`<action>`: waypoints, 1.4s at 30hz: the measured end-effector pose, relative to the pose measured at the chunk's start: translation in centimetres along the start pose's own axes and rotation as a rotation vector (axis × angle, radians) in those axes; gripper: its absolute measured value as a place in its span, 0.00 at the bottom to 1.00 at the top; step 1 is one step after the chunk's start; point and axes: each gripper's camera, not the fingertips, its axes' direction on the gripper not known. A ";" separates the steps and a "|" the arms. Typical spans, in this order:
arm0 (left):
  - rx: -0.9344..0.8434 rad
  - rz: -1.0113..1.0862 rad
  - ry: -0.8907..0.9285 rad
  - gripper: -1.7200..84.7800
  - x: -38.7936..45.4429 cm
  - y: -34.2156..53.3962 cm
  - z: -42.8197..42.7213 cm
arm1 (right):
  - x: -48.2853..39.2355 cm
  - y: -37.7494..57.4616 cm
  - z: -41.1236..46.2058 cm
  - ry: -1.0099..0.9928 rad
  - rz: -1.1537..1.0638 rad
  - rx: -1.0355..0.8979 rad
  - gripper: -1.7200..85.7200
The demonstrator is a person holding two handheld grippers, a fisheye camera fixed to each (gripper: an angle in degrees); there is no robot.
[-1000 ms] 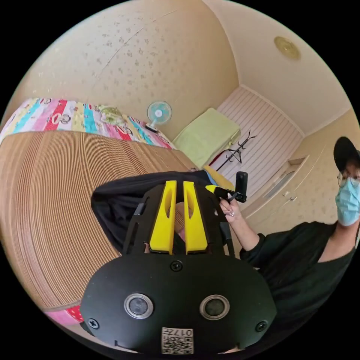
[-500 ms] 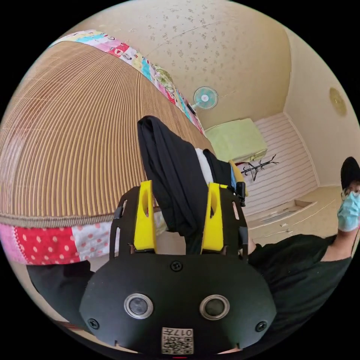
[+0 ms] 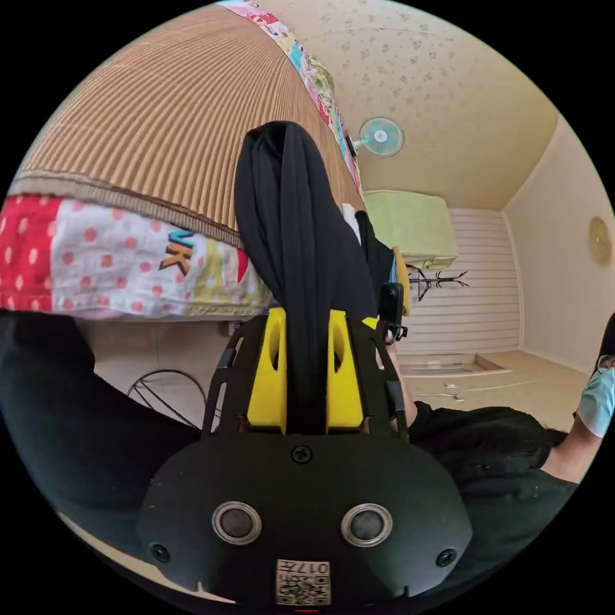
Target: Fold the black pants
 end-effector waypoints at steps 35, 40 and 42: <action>0.565 0.059 -0.641 0.08 -0.9 12.6 -16.5 | -8.6 9.6 2.3 1.095 -0.170 0.222 0.04; 0.361 0.389 -0.434 0.02 6.7 6.8 -9.5 | -16.2 18.3 -5.5 1.378 -0.209 0.815 0.04; 0.285 0.492 -0.385 0.01 9.8 6.1 -5.4 | -16.2 22.2 -7.9 1.437 -0.142 0.989 0.05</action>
